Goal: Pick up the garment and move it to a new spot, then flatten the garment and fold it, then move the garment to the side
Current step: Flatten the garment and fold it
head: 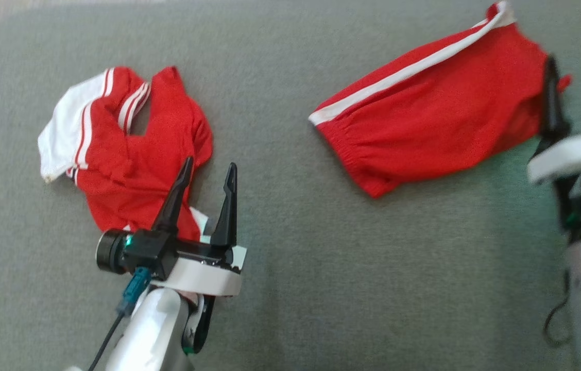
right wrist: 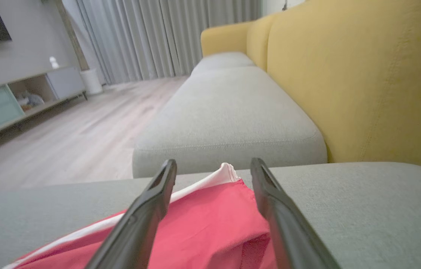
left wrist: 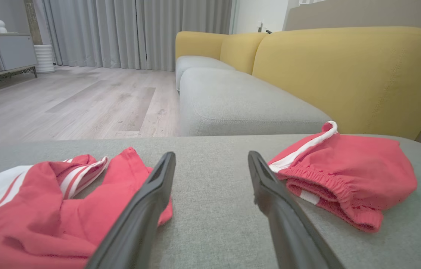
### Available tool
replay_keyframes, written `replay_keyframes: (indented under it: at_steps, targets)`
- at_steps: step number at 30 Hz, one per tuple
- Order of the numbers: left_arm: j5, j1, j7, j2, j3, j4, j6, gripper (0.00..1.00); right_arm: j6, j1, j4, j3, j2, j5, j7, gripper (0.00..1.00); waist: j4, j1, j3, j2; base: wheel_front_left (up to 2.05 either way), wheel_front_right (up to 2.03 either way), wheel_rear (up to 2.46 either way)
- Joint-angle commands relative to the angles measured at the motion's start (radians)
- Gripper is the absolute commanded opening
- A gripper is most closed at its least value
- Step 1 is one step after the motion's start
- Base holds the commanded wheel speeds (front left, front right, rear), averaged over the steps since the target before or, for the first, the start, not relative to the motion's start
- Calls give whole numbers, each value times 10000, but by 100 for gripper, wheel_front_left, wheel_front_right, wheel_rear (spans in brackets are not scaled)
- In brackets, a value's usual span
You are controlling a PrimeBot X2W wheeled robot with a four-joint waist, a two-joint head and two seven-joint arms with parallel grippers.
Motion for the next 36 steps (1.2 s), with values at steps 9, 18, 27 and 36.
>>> replay_keyframes:
  at_steps: [9, 18, 27, 36]
  targets:
    - [-71, -750, -49, -23, 202, -280, -269, 100, -7, -2938, 2508, -1905, -709, -1461, 2113, 100, 901, -3, 1324, -1, 0, 0, 0]
    - [-563, -1127, -49, -28, 24, -342, -134, 100, -7, -4033, 4956, -3081, -1228, -2619, 2274, 100, 1169, -3, 1785, -1, 0, 0, 0]
    - [-482, -1193, -49, -29, 197, -269, -51, 100, -7, -4427, 6185, -2336, -1149, -1998, 2010, 0, 881, -3, 1710, -1, 0, 0, 0]
    - [-325, -955, -49, -29, 428, -177, -73, 100, -7, -3455, 6011, -2108, -1997, -477, 617, 0, 343, -3, 894, -1, 0, 0, 0]
